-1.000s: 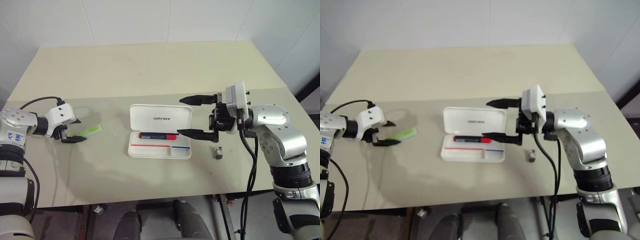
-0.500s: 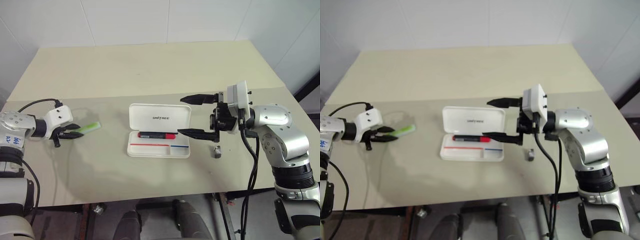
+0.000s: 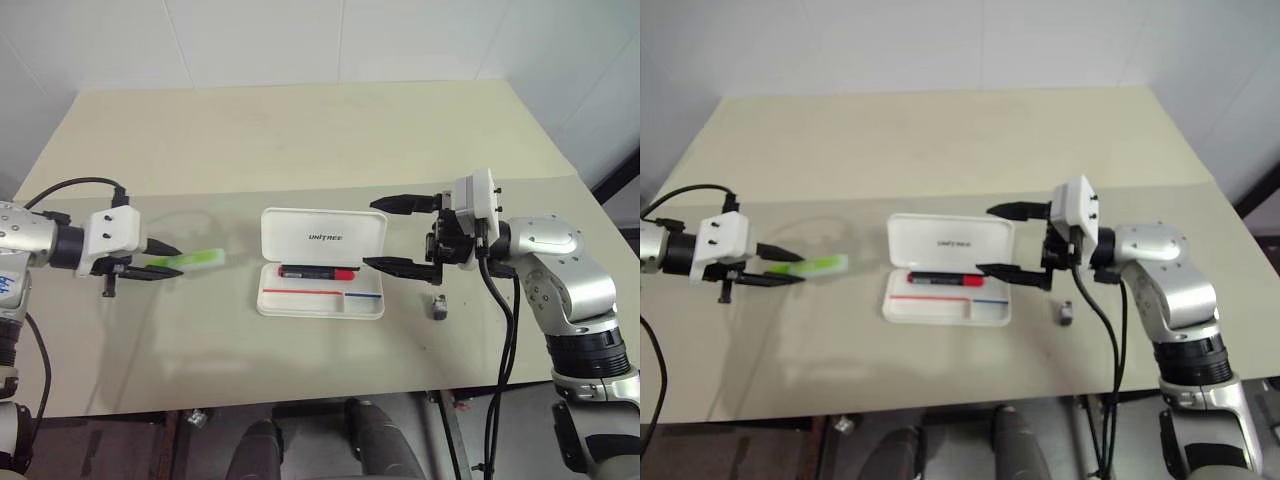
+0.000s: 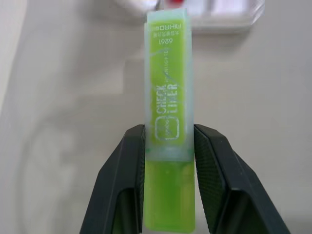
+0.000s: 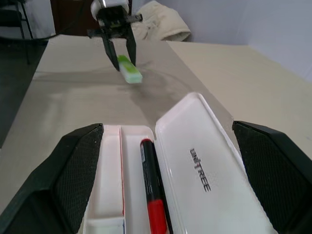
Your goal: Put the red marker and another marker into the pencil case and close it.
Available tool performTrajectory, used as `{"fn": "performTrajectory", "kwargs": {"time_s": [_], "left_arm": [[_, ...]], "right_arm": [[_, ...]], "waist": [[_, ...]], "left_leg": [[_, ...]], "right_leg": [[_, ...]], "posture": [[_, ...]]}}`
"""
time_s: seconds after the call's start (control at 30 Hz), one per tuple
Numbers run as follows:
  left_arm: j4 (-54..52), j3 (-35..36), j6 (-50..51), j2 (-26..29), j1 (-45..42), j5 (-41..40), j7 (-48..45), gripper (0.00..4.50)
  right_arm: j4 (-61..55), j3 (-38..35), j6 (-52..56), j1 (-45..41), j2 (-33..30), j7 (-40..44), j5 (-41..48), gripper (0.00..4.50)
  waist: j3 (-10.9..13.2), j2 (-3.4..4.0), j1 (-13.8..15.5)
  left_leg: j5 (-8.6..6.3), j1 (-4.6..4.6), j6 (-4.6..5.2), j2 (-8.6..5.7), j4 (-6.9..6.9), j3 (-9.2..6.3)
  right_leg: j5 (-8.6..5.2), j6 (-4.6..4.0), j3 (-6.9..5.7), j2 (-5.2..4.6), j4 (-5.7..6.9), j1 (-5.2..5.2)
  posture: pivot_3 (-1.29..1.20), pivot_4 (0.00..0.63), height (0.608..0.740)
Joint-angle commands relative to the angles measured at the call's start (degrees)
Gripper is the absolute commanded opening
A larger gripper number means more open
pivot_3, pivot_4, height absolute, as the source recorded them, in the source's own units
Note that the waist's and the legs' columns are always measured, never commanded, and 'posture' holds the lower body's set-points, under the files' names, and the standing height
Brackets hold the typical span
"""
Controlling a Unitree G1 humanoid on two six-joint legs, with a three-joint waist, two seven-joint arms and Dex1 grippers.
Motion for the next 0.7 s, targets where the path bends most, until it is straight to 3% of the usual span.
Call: {"fn": "performTrajectory", "kwargs": {"time_s": [0.03, 0.2, 0.7], "left_arm": [[-7.1, 0.0, 5.6, -1.0, -0.1, -2.6, 0.9, 1.10], [-14.1, -5.1, 14.1, -6.2, -2.2, -2.4, 3.6, 1.10], [-16.0, -15.2, 22.3, -15.2, -9.6, 1.3, 6.1, 1.10]], "right_arm": [[-0.9, -2.6, -1.4, 0.8, -1.3, 0.3, 0.1, 4.50], [-3.2, -4.7, -0.6, 4.7, -2.9, -0.3, 0.7, 4.50], [-11.1, -6.7, 1.1, 13.8, -2.1, -6.6, 1.8, 4.50]], "waist": [[0.0, 0.00, -0.1], [0.0, 0.00, 0.0], [0.0, -0.01, -0.1]], "left_leg": [[0.00, 0.00, 0.00, -0.01, 0.01, 0.00], [0.00, 0.04, 0.00, -0.02, 0.03, 0.00], [0.00, 0.12, 0.01, -0.03, 0.07, 0.00]], "right_leg": [[0.00, 0.00, 0.01, 0.01, 0.00, 0.00], [0.00, 0.01, 0.02, 0.02, 0.00, 0.05], [0.02, 0.05, 0.12, 0.08, -0.05, 0.16]], "posture": [[0.00, 0.150, 0.740], [0.00, 0.150, 0.740], [0.00, 0.150, 0.740]]}}
